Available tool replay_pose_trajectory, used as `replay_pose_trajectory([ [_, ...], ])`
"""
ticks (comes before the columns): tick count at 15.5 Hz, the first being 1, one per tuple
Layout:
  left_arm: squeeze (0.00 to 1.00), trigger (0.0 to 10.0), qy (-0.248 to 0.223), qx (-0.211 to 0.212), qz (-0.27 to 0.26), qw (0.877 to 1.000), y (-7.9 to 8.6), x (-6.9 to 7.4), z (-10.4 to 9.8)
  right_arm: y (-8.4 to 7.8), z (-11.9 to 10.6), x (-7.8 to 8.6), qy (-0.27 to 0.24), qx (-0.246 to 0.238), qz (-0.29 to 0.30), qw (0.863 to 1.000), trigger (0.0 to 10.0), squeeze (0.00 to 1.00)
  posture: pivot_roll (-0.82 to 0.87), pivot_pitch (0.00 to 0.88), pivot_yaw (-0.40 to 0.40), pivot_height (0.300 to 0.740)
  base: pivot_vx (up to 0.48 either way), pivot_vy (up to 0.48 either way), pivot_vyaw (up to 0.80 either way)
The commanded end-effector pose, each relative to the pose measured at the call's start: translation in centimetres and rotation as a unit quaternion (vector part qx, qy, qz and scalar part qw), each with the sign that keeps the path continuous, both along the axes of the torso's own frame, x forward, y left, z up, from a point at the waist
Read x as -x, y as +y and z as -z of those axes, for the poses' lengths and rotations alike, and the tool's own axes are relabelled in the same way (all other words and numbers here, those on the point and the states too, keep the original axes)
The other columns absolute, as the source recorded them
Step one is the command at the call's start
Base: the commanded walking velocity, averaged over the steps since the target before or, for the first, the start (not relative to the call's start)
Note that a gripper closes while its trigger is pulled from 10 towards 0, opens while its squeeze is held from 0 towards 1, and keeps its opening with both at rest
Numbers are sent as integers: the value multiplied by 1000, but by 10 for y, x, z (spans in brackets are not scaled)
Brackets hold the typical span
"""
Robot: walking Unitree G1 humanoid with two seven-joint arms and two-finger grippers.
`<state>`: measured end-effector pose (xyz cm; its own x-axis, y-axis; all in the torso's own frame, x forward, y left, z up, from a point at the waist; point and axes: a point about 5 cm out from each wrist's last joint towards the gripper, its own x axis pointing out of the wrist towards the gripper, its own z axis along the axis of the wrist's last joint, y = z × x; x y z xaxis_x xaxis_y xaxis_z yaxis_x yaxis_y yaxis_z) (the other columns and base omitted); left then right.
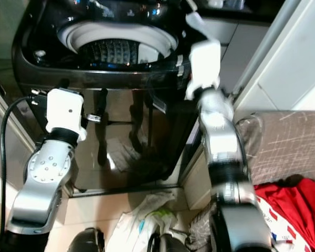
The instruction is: Clothes washing
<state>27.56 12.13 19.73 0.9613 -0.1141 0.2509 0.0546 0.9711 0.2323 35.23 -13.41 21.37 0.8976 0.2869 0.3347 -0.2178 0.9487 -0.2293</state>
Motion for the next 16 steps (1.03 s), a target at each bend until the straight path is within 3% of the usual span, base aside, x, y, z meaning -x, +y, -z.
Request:
replay_pose_trajectory([
  [1,0,10000,20,11,0,1000,0,-1,6,-3,13,6,29,-7,1,1000,10000,0,62,36,-88,740,0,0,0],
  [2,0,10000,36,13,-21,999,2,-4,14,-5,41,9,88,-34,15,995,10000,0,48,36,-72,740,0,0,0],
  [4,0,10000,40,19,-50,998,6,-10,15,-1,61,8,153,-59,5,986,10000,0,44,33,-60,740,0,0,0],
  [7,0,10000,53,15,-75,996,10,-13,21,7,65,5,169,-35,-6,985,10000,0,55,25,-69,740,-154,0,0],
  [10,0,10000,65,4,-89,994,18,-4,28,-14,92,40,195,-9,4,981,10000,0,71,30,-80,740,-308,0,0],
  [11,0,10000,64,3,-87,994,17,-5,28,-13,94,39,200,-17,4,980,10000,0,71,30,-80,740,0,0,0],
  [12,0,10000,71,-19,-96,993,17,-6,32,-16,97,39,210,-68,5,975,10000,0,71,30,-80,740,0,0,0],
  [13,0,10000,83,-43,-108,990,28,-2,42,-27,111,43,233,-89,28,968,10000,0,64,30,-77,740,0,0,-575],
  [16,0,10000,132,-42,-124,983,40,3,75,-26,141,44,275,-16,24,961,10000,0,64,23,-62,740,0,0,-206],
])
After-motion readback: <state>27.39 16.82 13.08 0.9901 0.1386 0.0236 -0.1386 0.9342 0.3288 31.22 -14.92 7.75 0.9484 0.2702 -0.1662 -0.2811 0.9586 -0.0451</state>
